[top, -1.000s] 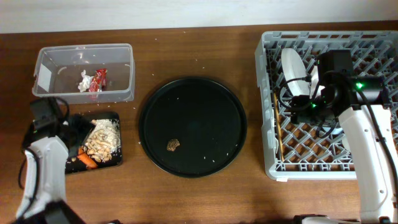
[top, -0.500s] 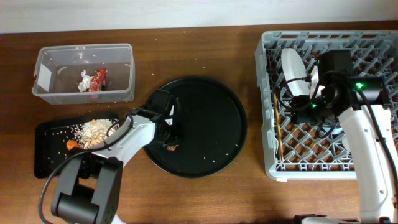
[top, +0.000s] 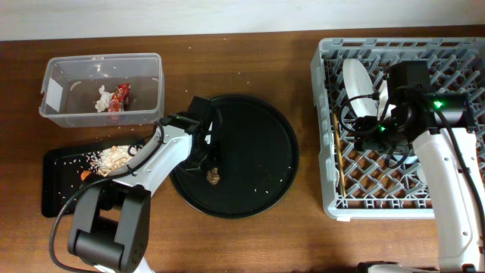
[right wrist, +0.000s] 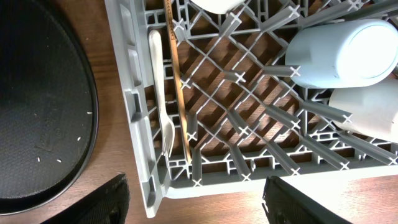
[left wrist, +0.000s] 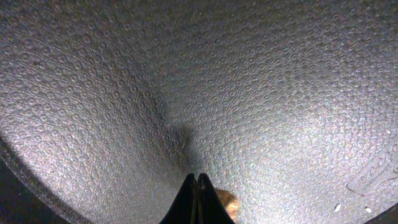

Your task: Sort waste into correct bins and load items into the dishwasher rack

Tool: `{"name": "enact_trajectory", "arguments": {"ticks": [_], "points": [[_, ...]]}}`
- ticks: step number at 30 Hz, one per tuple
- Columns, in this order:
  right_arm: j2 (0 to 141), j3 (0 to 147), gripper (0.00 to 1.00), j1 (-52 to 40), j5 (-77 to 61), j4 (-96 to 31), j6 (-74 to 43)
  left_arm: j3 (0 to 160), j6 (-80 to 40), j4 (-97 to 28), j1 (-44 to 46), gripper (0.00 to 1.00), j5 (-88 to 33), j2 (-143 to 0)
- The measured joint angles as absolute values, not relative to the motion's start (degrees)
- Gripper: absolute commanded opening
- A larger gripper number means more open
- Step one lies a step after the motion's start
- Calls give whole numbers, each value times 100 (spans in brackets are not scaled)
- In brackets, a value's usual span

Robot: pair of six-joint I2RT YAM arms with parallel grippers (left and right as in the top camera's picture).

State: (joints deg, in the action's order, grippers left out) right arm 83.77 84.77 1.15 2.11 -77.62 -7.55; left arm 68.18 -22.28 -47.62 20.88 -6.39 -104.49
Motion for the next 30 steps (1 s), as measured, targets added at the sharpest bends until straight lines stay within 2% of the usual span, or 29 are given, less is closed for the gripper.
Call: {"name": "enact_trajectory", "arguments": {"ticks": [4, 5, 6, 7, 9, 13, 17, 18, 19, 20, 21, 24, 28, 29, 30], "points": [[8377, 8477, 72, 115, 211, -7762, -757, 6890, -2226, -5061, 1951, 1, -307, -10324], [8377, 8477, 72, 115, 211, -7765, -753, 6897, -2228, -5120, 1566, 14, -228, -10003], [8377, 8477, 72, 115, 211, -7760, -753, 6923, -2228, -5168, 1393, 35, -228, -9859], [8377, 8477, 72, 115, 211, -7762, -753, 6923, -2224, -5192, 1286, 45, -290, -9749], [8377, 8477, 72, 115, 211, -7762, -753, 6923, -2220, -5188, 1308, 52, -473, -9727], [8377, 8477, 72, 115, 211, -7762, -753, 6923, -2226, -5015, 2060, 52, -580, -9765], [8377, 8477, 72, 115, 211, -7765, -755, 6965, -2228, -4969, 2453, 51, -582, -10656], [8377, 8477, 72, 115, 211, -7760, -753, 6965, -2226, -4967, 2488, 43, -582, -10890], [8377, 8477, 72, 115, 213, -7760, -755, 6997, -2226, -4945, 2508, 24, -582, -11021], [8377, 8477, 72, 115, 211, -7765, -753, 7022, -2228, -4886, 2512, 12, -556, -11059], [8377, 8477, 72, 115, 213, -7776, -753, 7043, -2228, -4851, 2510, 5, -530, -11087], [8377, 8477, 72, 115, 213, -7778, -755, 7100, -2224, -4901, 2495, 0, -558, -11113], [8377, 8477, 72, 115, 213, -7780, -751, 7555, -2051, -5946, 1656, 0, -139, -10993], [8377, 8477, 72, 115, 211, -7780, -753, 7599, -2049, -6042, 1299, 1, 25, -10783], [8377, 8477, 72, 115, 211, -7780, -753, 7642, -2051, -6152, 550, 1, 248, -10383]]}}
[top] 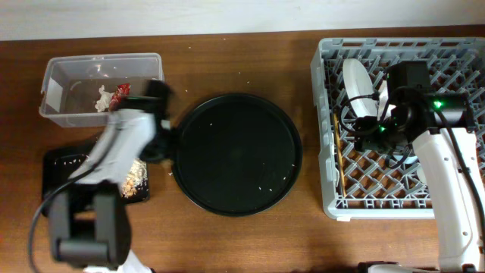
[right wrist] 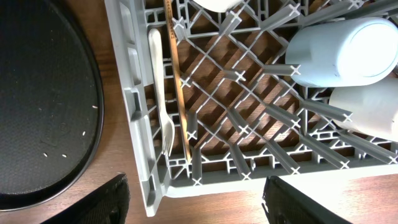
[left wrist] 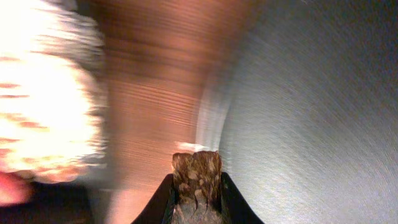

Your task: Sort waste into correct bins and load items into the dishwasher rack

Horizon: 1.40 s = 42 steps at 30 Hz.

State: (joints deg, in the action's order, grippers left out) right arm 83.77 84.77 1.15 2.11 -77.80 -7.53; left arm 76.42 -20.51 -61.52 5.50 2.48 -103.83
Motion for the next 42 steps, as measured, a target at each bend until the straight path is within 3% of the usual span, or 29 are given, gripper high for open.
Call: {"name": "enact_trajectory", "arguments": {"ticks": [4, 6, 7, 10, 14, 16, 17, 18, 19, 20, 22, 25, 27, 30, 33, 42], "points": [[8377, 8477, 72, 115, 211, -7780, -755, 7706, -2071, -6178, -1188, 1, 447, -10151], [8377, 8477, 72, 115, 211, -7780, -757, 7706, -2082, -6173, -1959, 10, 454, -10151], [8377, 8477, 72, 115, 211, -7782, -755, 7703, -2158, -6176, -2381, 31, 489, -10151], [8377, 8477, 72, 115, 211, -7780, -753, 7564, -2274, -6195, -2783, 62, 493, -10151], [8377, 8477, 72, 115, 211, -7780, -753, 7553, -2335, -6222, -2810, 64, 454, -10151], [8377, 8477, 82, 115, 196, -7780, -760, 7553, -2158, -6235, -2630, 66, 71, -10088], [8377, 8477, 85, 115, 97, -7780, -755, 7548, -2056, -6184, -2493, 71, -36, -10001], [8377, 8477, 96, 115, -121, -7762, -698, 7537, -1833, -5966, -2191, 79, -255, -9767], [8377, 8477, 97, 115, -399, -7695, -572, 7557, -1455, -5712, -1356, 94, -600, -9244], [8377, 8475, 97, 121, -661, -7516, -377, 7568, -1116, -5537, -814, 99, -733, -8947], [8377, 8475, 97, 121, -1083, -7618, -104, 7603, -567, -5924, 38, 99, -882, -8829], [8256, 8453, 98, 121, -797, -7870, -290, 7579, -327, -7400, 89, 99, -810, -8779], [7395, 8180, 99, 121, -670, -7411, -410, 7238, -270, -6875, -3, 99, -733, -7889], [5277, 6676, 99, 121, -604, -6469, -454, 5745, -259, -5374, -3, 99, -663, -5118], [4615, 6189, 98, 121, -587, -6528, -449, 4659, -263, -5262, -1, 99, -666, -2856], [5481, 6121, 99, 121, -585, -6506, -449, 4624, -266, -5247, -3, 99, -663, -2324]]}}
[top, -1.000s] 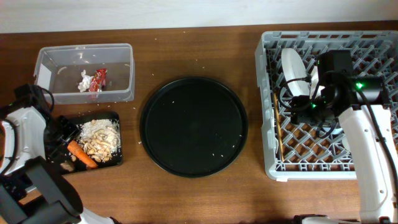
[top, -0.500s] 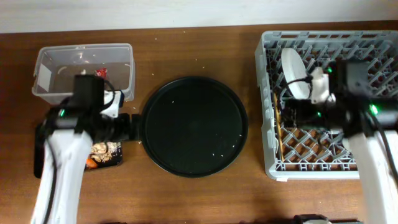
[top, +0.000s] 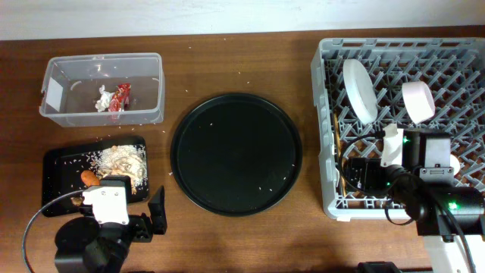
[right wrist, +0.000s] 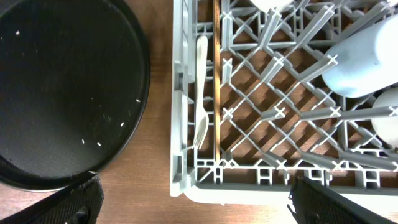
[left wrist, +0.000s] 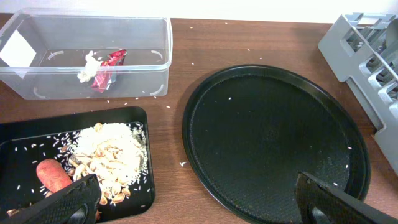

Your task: Sort waste into correct bins and load items into the dishwasher rack

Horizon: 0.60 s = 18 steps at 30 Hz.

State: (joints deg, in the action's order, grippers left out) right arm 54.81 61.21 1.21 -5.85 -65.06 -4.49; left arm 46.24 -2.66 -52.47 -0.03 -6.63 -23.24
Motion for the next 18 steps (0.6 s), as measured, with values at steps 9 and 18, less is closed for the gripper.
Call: {"name": "enact_trajectory", "arguments": {"ticks": [9, 18], "points": [[670, 4104, 99, -233, -408, -4543, -449, 4593, -276, -5242, -3, 99, -663, -2314], [64, 71, 99, -235, -322, -375, -384, 4580, -279, -5249, -3, 99, -663, -2314]]}}
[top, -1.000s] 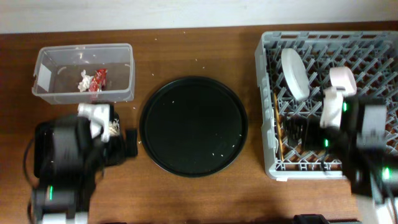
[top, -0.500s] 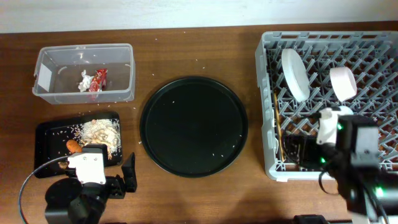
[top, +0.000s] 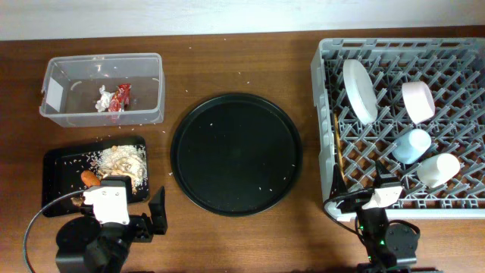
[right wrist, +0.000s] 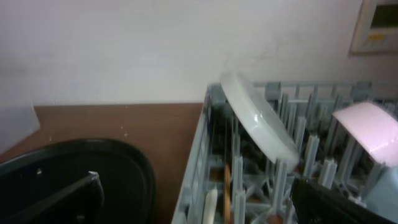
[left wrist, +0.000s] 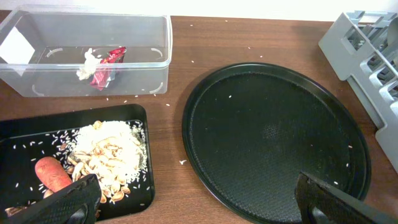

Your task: Sort waste into correct bins and load items into the dishwasher rack

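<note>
The black round tray holds only a few rice grains. Rice and food scraps and an orange-red piece lie in the black rectangular tray. Red and white wrappers lie in the clear bin. The grey dishwasher rack carries a white plate, a pink bowl, a blue cup, a white cup and a fork. My left gripper is open and empty at the front left. My right gripper is open and empty at the front, below the rack.
Loose rice grains dot the brown table between the bin and the trays. A wooden chopstick lies along the rack's left side. The left arm's base and the right arm's base sit folded at the front edge.
The right arm has gone from above the rack's front part to the table's front edge. Its camera now looks level across the rack instead of down. The left arm is unchanged.
First my left gripper was shut low on the round tray next to a brown scrap, with the right one open over the rack. Then the left held the scrap beside the rice tray, leaving the round tray bare. Later it sat open at the front, and now both do.
</note>
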Tool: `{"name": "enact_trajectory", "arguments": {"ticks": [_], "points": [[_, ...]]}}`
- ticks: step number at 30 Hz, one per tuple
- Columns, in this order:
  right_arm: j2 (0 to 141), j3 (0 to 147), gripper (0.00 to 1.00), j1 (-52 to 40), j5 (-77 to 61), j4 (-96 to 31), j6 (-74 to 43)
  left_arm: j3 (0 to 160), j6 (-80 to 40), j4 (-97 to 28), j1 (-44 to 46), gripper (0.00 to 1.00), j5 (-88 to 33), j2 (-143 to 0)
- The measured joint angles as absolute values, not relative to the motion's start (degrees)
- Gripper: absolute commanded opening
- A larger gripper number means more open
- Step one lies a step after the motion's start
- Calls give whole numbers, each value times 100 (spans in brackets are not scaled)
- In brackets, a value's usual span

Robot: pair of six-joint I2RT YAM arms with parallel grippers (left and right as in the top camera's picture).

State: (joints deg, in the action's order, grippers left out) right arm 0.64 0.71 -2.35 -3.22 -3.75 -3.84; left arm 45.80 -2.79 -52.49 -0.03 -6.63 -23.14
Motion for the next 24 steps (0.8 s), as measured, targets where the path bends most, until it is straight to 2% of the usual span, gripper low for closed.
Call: {"name": "enact_trajectory", "arguments": {"ticks": [15, 18, 20, 22, 24], "points": [[69, 62, 99, -235, -301, -405, -384, 4580, -279, -5315, -3, 99, -617, -2311], [69, 62, 99, -235, -298, -408, -379, 4257, -279, -5223, -3, 99, -381, -1826], [67, 62, 99, -235, -283, -405, -384, 3232, -279, -4394, -3, 99, -333, -1087], [75, 62, 99, -235, -281, -408, -381, 1747, -279, -2674, 43, 99, -303, -217], [69, 62, 99, -235, -281, -405, -386, 834, -279, -738, 86, 99, -298, -97]]}}
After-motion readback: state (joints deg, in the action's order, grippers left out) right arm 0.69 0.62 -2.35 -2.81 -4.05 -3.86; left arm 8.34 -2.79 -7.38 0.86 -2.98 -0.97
